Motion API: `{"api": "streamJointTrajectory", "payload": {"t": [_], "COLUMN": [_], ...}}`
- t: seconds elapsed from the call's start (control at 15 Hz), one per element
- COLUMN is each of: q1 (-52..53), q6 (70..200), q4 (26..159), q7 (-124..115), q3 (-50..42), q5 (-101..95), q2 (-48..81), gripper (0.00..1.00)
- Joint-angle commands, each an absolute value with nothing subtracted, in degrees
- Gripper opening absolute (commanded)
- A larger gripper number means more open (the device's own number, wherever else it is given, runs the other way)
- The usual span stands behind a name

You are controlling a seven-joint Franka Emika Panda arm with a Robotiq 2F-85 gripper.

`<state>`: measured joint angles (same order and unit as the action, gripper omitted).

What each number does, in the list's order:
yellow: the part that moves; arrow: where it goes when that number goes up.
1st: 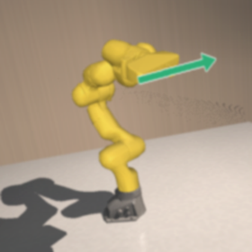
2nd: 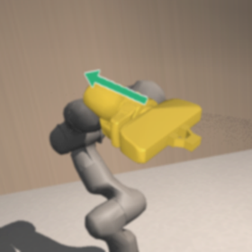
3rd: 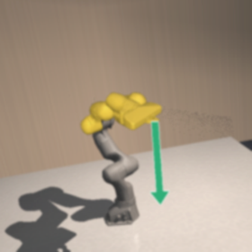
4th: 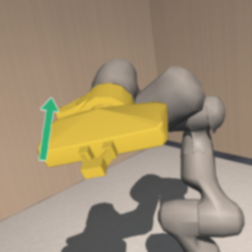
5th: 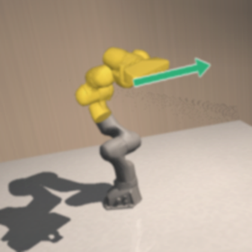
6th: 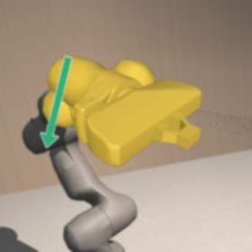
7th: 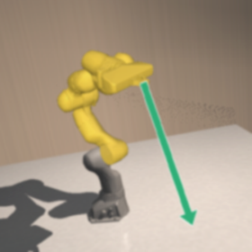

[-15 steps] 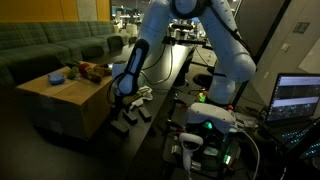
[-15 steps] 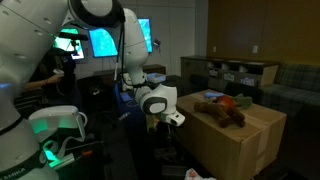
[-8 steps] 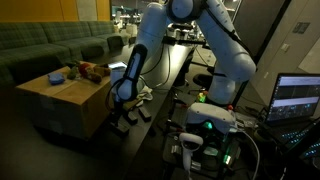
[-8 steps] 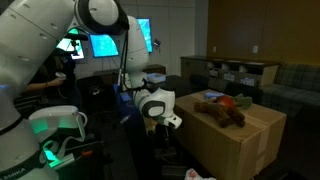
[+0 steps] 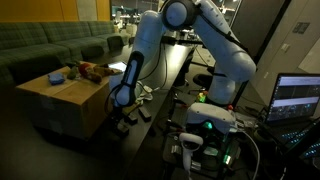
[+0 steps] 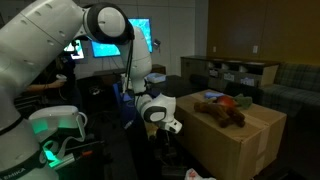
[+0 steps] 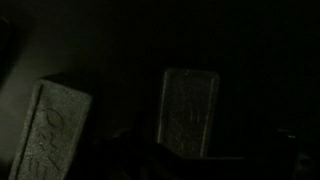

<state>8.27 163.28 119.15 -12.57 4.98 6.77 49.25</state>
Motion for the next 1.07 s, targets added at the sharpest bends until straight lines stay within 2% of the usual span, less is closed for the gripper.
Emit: {"api": "streamJointTrajectory", "payload": {"t": [0.0, 0.93, 1.0], "q1": [8.77, 8.95, 8.72], "q6": [163.50, 163.95, 164.09], "q4": [116.61, 112.41, 112.33], "q7": [-11.70, -10.56, -10.29], "q3": [4.68, 4.05, 4.23], "q5": [6.87, 6.38, 6.41], "q2": [51.41, 56.05, 56.11], "gripper": [1.00, 1.00, 0.87]}}
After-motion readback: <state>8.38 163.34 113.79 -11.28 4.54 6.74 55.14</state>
